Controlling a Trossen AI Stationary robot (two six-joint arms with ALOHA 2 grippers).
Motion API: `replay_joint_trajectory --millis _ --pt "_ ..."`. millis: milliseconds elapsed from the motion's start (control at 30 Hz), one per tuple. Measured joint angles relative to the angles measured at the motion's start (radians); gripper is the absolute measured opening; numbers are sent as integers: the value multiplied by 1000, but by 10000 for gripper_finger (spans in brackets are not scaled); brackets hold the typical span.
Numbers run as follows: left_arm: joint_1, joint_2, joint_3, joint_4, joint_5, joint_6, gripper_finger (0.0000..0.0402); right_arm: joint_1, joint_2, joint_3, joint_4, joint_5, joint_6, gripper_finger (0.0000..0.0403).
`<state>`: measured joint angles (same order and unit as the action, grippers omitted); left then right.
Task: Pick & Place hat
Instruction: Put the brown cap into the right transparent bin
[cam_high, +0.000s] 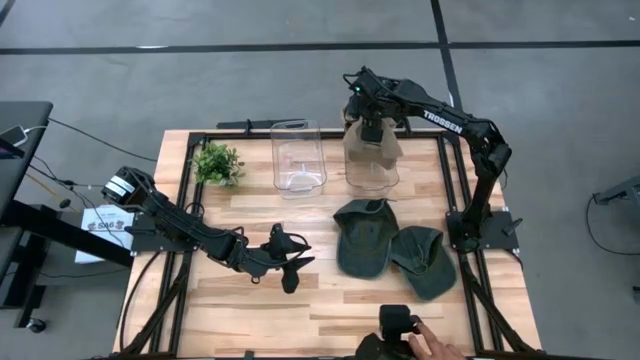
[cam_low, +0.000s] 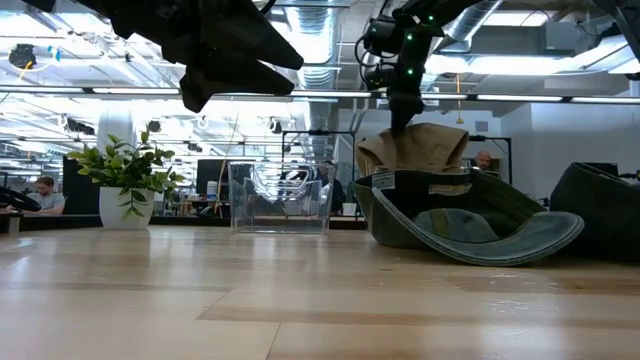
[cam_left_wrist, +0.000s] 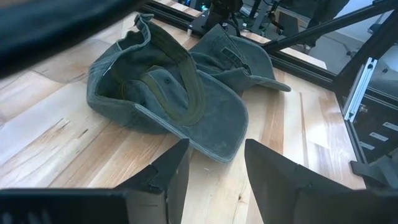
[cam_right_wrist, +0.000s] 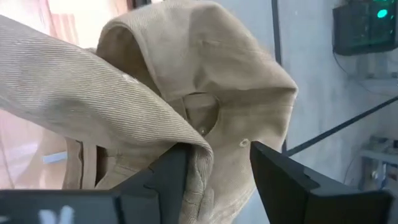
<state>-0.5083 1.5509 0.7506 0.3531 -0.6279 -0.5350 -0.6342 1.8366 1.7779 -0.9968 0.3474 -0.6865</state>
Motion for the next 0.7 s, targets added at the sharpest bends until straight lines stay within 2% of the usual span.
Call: replay_joint_trajectory --millis 167,333,467,700 --pt "0 0 0 -1 0 0 152 -1 0 0 10 45 -3 128" --pt "0 0 0 -5 0 0 152 -1 0 0 11 98 -4 122" --pt "0 0 0 -6 0 0 152 -1 0 0 12 109 -9 144" --pt "0 0 0 -14 0 0 152 -1 0 0 45 224 -11 194"
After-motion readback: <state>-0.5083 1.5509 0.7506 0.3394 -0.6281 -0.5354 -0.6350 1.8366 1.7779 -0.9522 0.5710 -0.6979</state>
